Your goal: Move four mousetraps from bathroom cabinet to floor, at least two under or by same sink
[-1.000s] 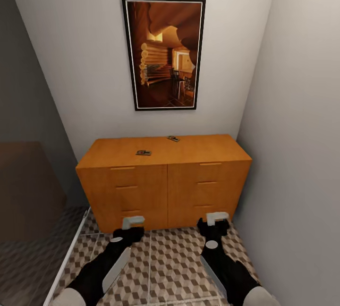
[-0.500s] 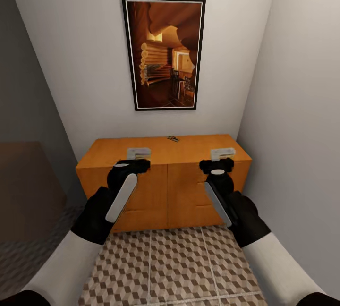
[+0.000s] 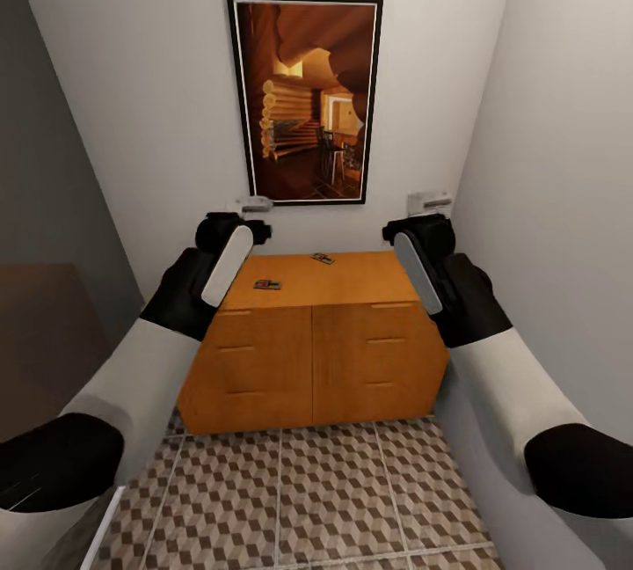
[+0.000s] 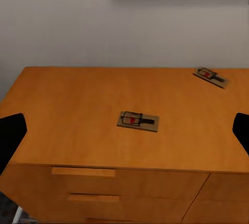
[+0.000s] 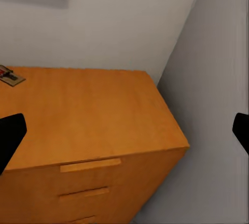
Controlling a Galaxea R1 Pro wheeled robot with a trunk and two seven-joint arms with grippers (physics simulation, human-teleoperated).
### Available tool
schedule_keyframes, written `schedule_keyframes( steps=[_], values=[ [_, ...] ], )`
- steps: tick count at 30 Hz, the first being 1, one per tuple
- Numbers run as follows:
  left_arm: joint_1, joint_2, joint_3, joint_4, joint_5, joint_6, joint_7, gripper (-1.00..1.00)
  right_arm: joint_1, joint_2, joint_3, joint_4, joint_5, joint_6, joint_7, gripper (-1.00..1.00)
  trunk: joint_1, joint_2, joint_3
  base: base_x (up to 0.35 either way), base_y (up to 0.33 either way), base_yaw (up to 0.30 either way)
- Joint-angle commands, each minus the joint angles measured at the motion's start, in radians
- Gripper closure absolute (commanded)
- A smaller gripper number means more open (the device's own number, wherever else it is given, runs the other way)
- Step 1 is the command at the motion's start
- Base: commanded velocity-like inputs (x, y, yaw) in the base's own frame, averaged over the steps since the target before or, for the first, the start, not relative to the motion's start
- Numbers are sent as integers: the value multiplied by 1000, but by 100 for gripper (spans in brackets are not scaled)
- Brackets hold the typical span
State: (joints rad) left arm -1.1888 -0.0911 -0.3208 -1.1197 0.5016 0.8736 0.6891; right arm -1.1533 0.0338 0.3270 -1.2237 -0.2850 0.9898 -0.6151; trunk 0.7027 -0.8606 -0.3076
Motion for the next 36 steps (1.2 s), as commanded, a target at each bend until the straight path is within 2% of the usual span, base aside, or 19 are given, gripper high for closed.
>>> schedule_keyframes(
  steps=[1,4,5,8,9,14,21,36],
  values=[
    [-16,0,0,27,11,0,10,-100,-17,0,-1,22,-12,2,-11,-100,0,-1,-2,0,0,0],
    [-76,-1,4,145,11,-7,8,-100,-77,0,-9,143,-13,-6,-10,-100,0,-1,-2,0,0,0],
    [-105,-1,9,206,11,-13,8,-100,-108,0,-12,220,-13,-26,-10,-100,0,-1,-2,0,0,0],
    [-143,-1,20,294,11,-37,7,-100,-146,0,-14,342,-12,-90,-9,-100,0,-1,-2,0,0,0],
    [-166,0,28,349,11,-65,6,-100,-166,0,-14,413,-10,-144,-8,-100,0,-1,-2,0,0,0],
    [-214,-2,44,460,12,-140,3,-100,-194,2,-13,521,-8,-251,-1,-100,0,-1,-2,0,0,0],
    [-217,-4,48,448,12,-167,-7,-100,-204,20,-12,559,-10,-287,28,-100,0,-1,-2,0,0,0],
    [-197,-6,48,449,15,-167,-5,-100,-203,67,-12,560,-13,-277,35,-100,0,-1,-2,27,-14,0]
  ],
)
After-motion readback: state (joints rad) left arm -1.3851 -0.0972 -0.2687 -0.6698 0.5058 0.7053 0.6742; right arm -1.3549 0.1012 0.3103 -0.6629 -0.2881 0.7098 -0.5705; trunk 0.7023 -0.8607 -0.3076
